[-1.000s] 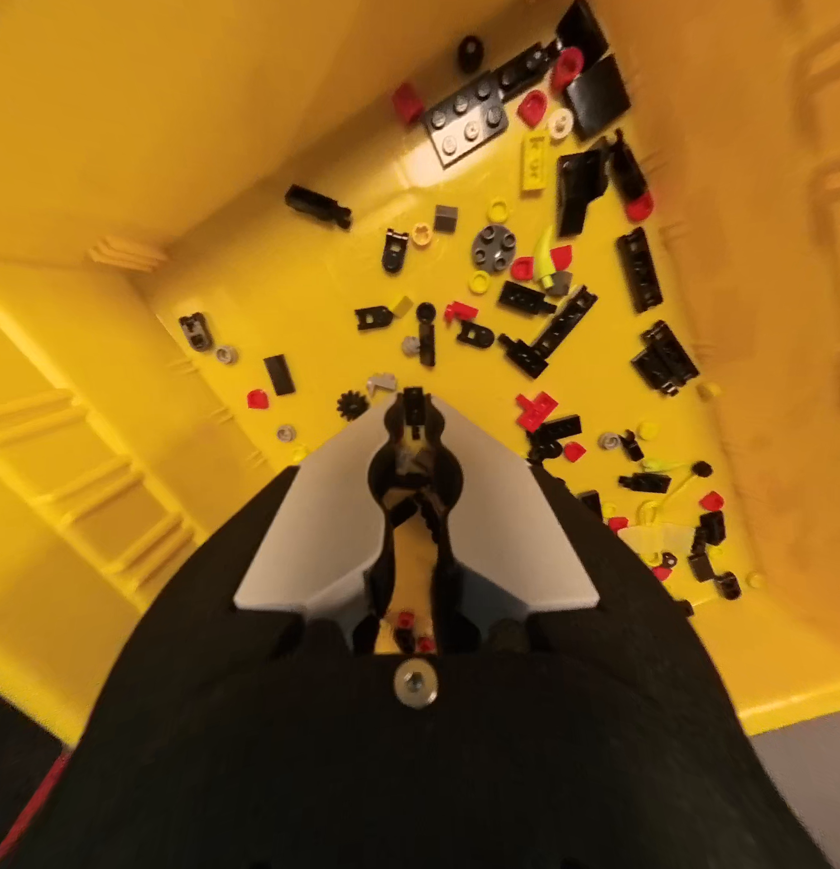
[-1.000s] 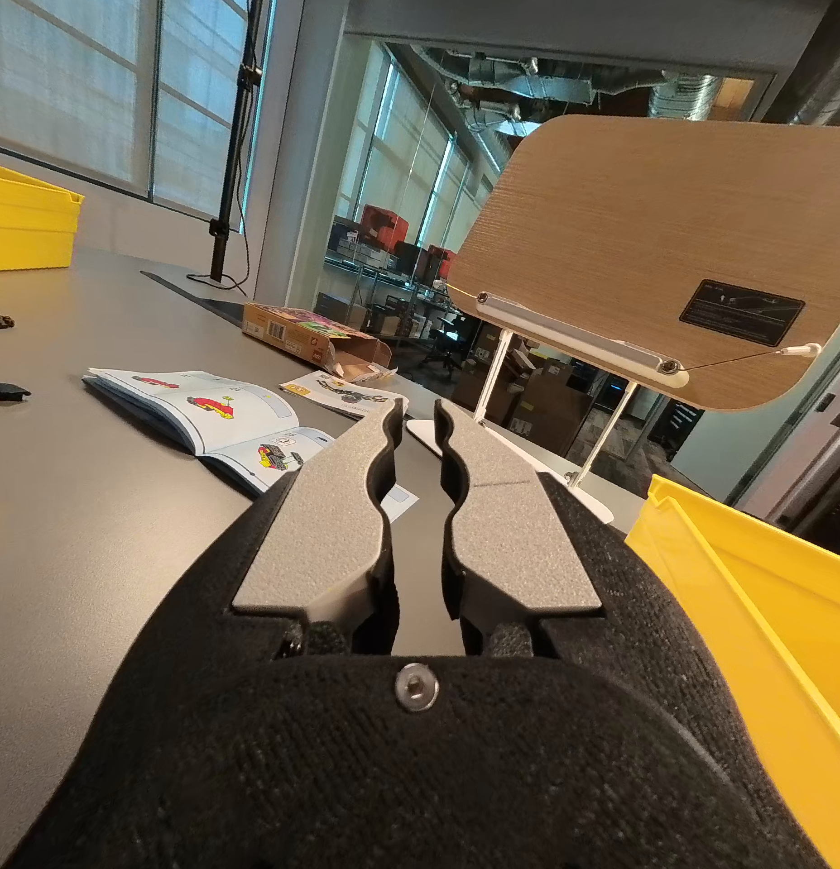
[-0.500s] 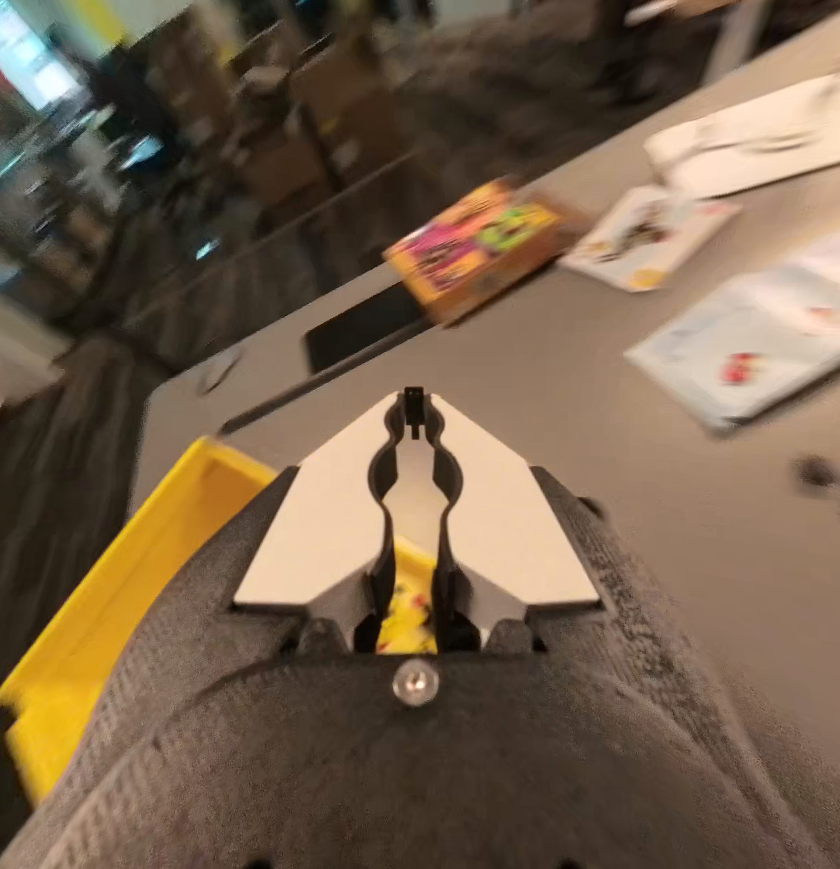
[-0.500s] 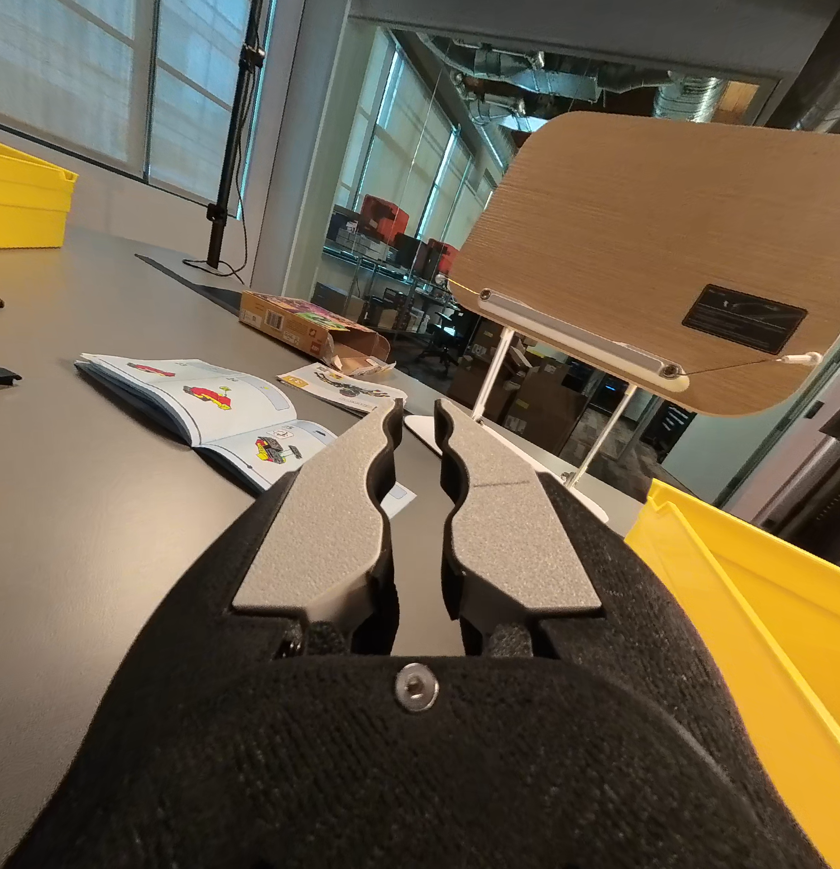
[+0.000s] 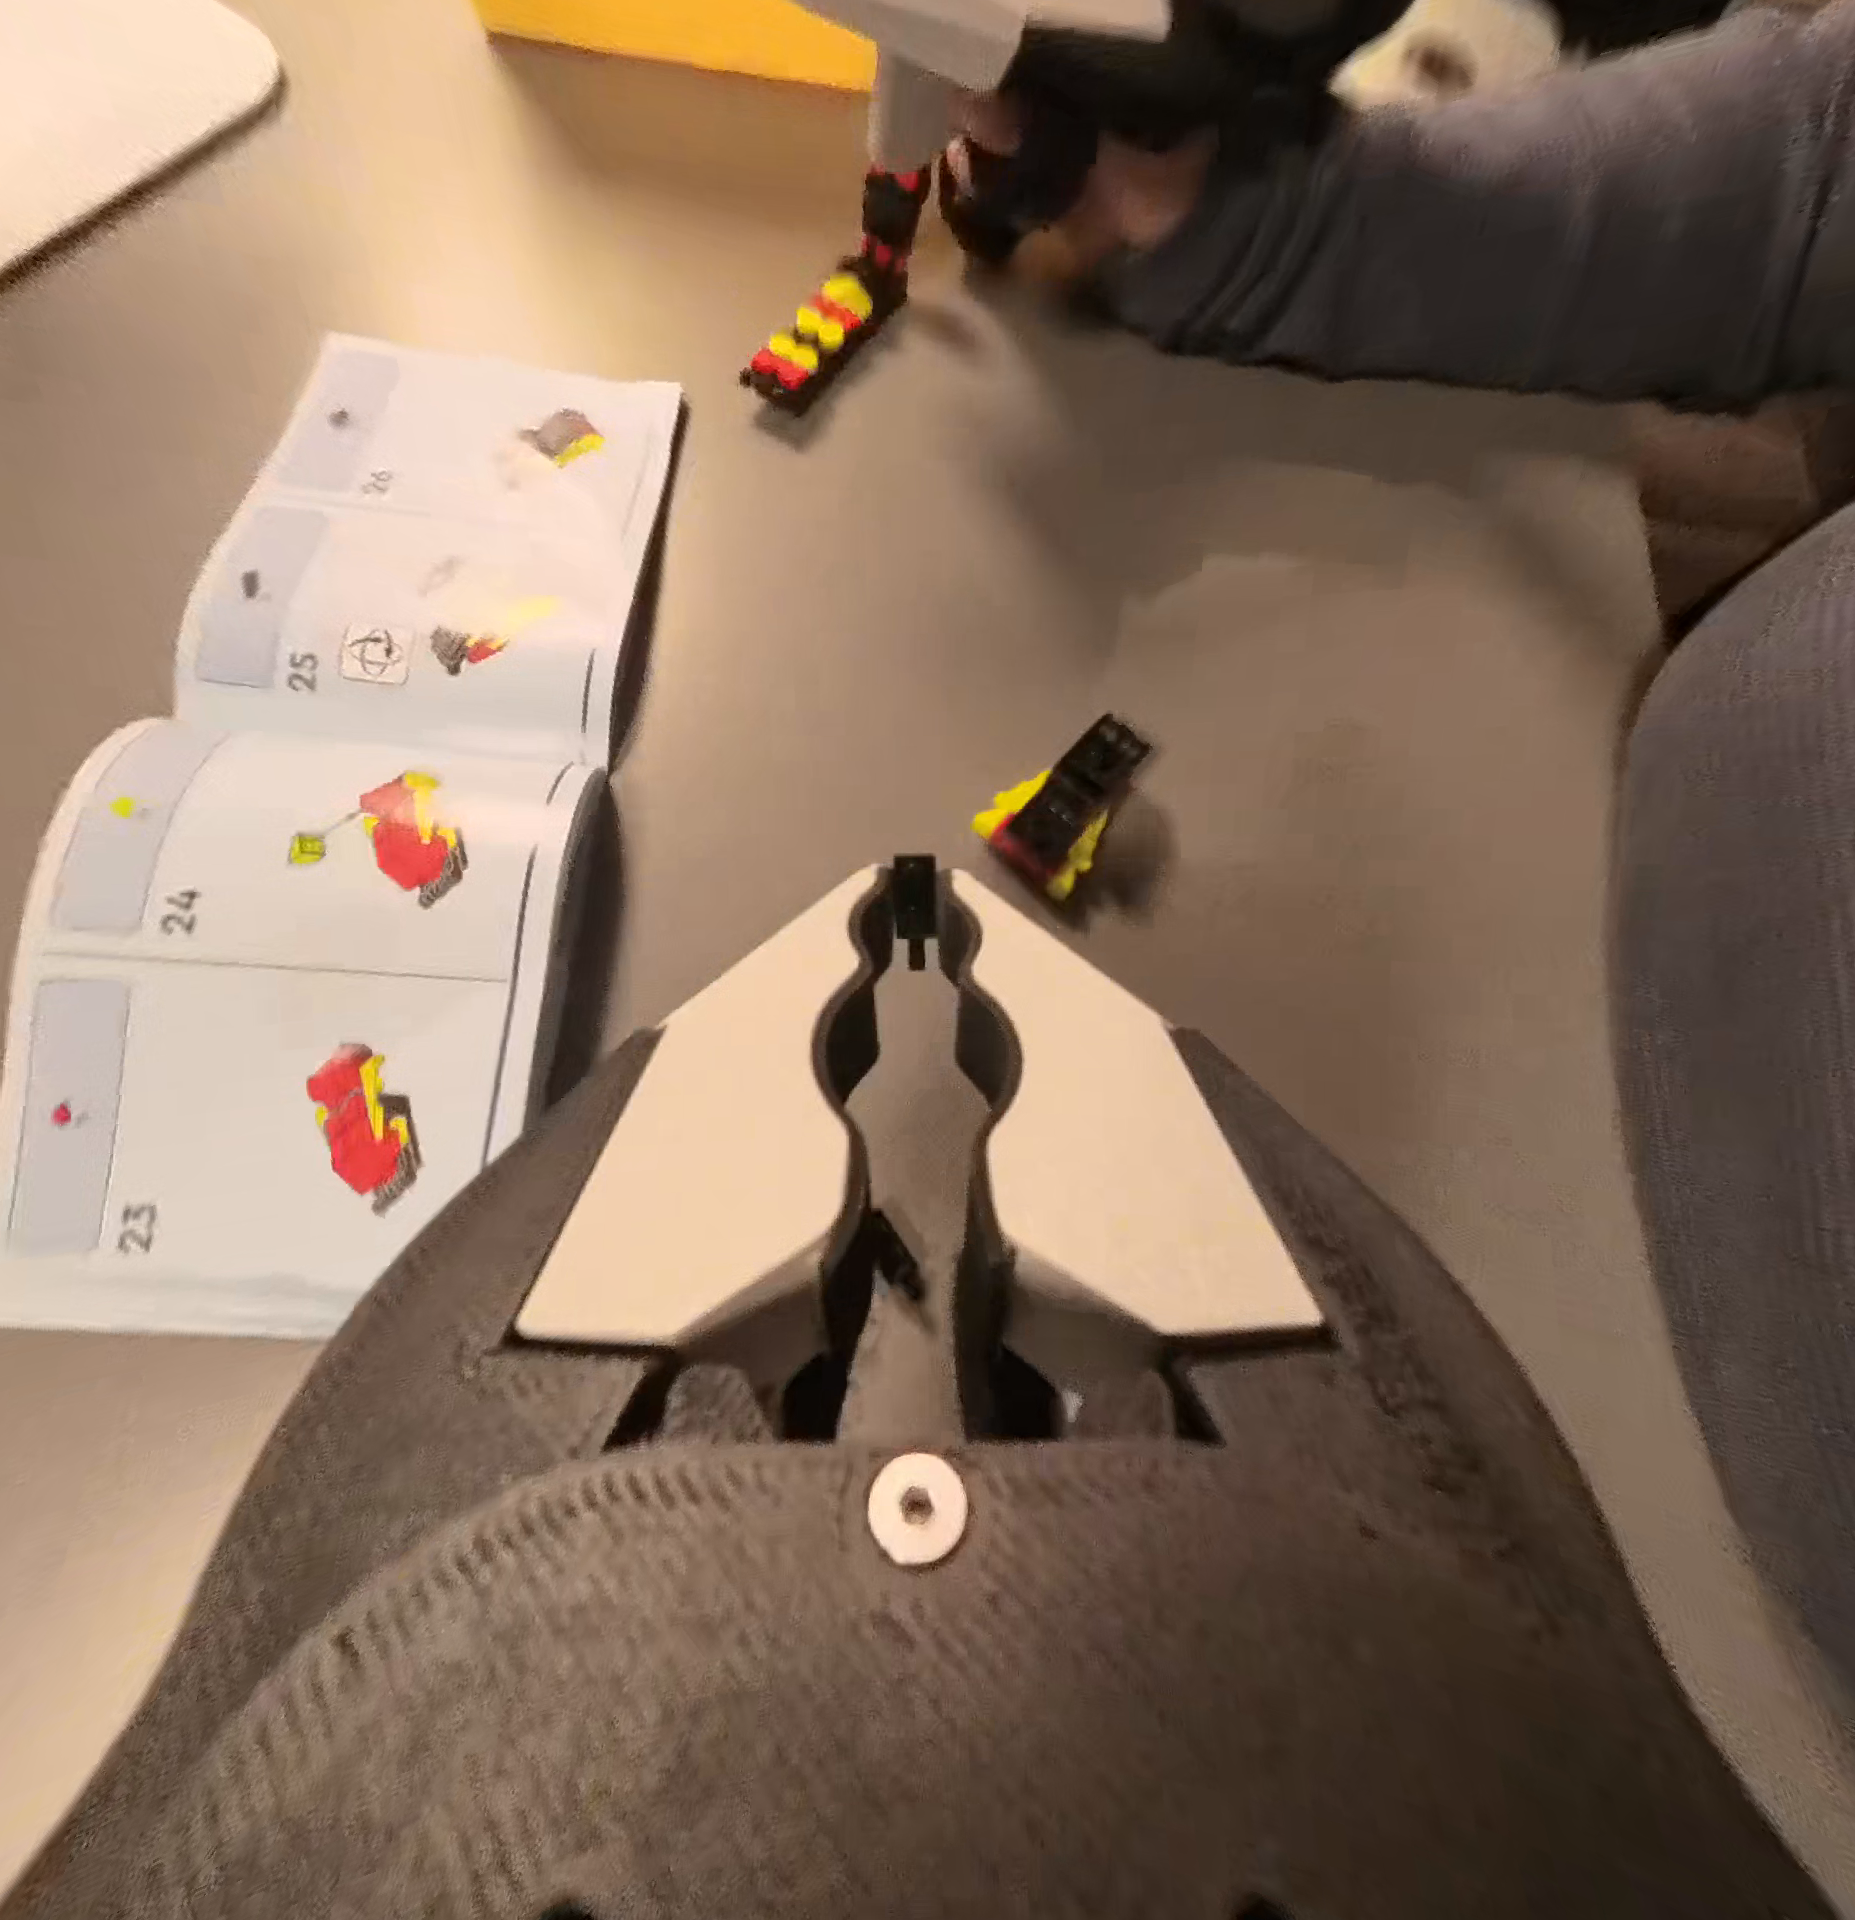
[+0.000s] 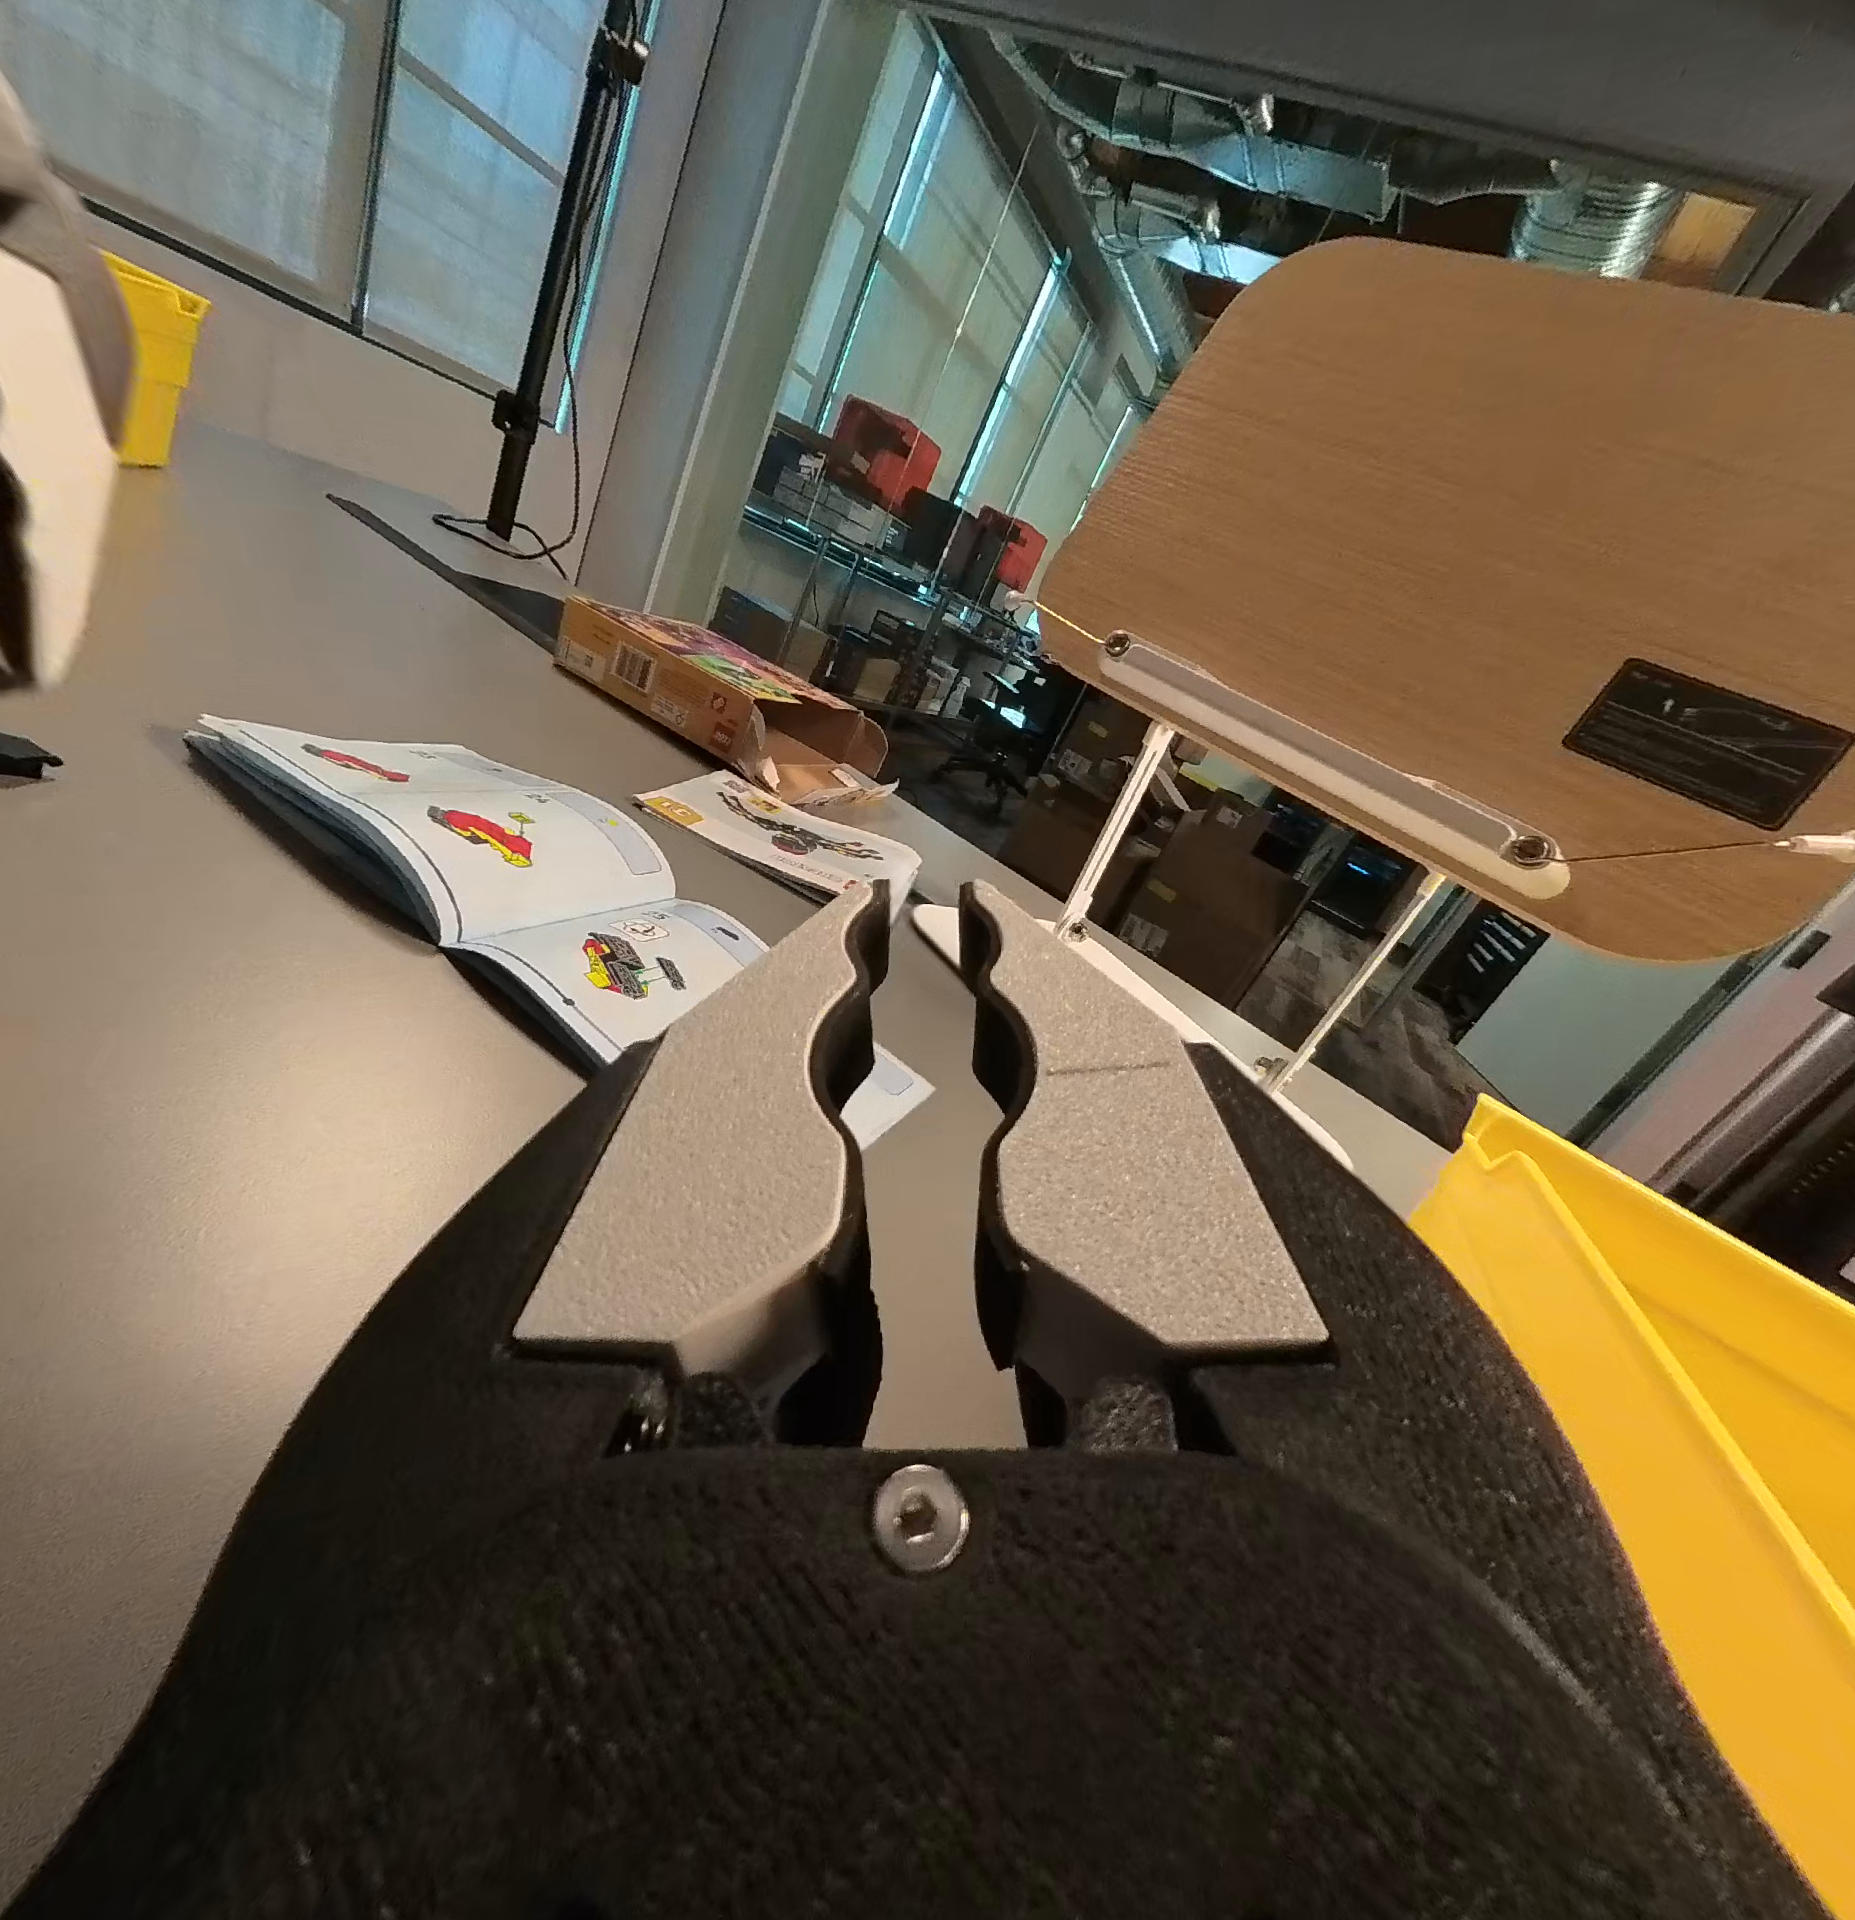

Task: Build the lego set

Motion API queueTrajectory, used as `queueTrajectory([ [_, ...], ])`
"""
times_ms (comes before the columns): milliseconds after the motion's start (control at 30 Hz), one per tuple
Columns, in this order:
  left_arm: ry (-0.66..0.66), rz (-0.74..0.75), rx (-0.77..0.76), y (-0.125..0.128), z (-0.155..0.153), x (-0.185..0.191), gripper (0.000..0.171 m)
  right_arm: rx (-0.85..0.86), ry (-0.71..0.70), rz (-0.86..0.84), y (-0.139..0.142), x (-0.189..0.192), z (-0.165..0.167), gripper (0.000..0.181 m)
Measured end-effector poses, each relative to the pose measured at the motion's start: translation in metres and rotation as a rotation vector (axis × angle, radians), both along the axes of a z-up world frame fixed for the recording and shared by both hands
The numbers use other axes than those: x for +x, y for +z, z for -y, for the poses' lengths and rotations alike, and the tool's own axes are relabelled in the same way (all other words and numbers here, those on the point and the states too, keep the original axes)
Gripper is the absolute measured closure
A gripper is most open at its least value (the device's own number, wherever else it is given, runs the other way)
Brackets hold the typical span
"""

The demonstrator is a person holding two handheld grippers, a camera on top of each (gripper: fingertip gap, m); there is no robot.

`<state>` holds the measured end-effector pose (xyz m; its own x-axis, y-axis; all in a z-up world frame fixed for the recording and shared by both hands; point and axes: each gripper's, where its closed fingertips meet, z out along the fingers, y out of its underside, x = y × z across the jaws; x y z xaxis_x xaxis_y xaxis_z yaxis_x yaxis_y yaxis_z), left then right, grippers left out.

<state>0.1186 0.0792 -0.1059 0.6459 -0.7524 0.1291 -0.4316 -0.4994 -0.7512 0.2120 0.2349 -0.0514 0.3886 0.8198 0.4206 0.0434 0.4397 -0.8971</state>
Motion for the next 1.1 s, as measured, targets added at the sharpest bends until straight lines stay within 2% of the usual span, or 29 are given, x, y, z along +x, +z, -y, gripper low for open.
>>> queueTrajectory([
  [67,-0.033,-0.058,-0.065,-0.019,-0.009,-0.001,0.165,0.000,0.012,0.003,0.000,-0.001,0.001,0.171],
  [133,-0.057,-0.053,-0.140,-0.031,-0.015,0.003,0.165,0.003,0.022,0.007,-0.001,-0.003,0.003,0.171],
  [200,-0.068,-0.055,-0.171,-0.038,-0.019,0.005,0.165,0.006,0.028,0.009,-0.001,-0.003,0.004,0.171],
  [267,-0.071,-0.116,-0.171,-0.047,-0.024,0.001,0.164,0.011,0.032,0.013,-0.001,-0.004,0.006,0.171],
  [333,-0.095,-0.146,-0.125,-0.048,-0.027,0.000,0.164,0.017,0.041,0.018,-0.002,-0.005,0.007,0.171],
  [567,-0.075,-0.120,-0.144,-0.053,-0.028,-0.003,0.164,0.041,0.059,0.040,-0.004,-0.008,0.012,0.171],
  [700,-0.030,-0.082,-0.126,-0.049,-0.031,-0.005,0.148,0.043,0.062,0.039,-0.003,-0.007,0.013,0.171],
  [800,0.093,0.011,0.009,-0.026,-0.040,-0.018,0.142,0.047,0.068,0.037,-0.003,-0.007,0.015,0.171],
  [933,0.247,0.108,0.287,0.006,-0.034,-0.051,0.142,0.072,0.076,0.045,-0.002,-0.008,0.020,0.171],
  [1100,0.364,0.095,0.599,0.024,-0.016,-0.083,0.143,0.128,0.089,0.079,-0.005,-0.012,0.028,0.170],
])
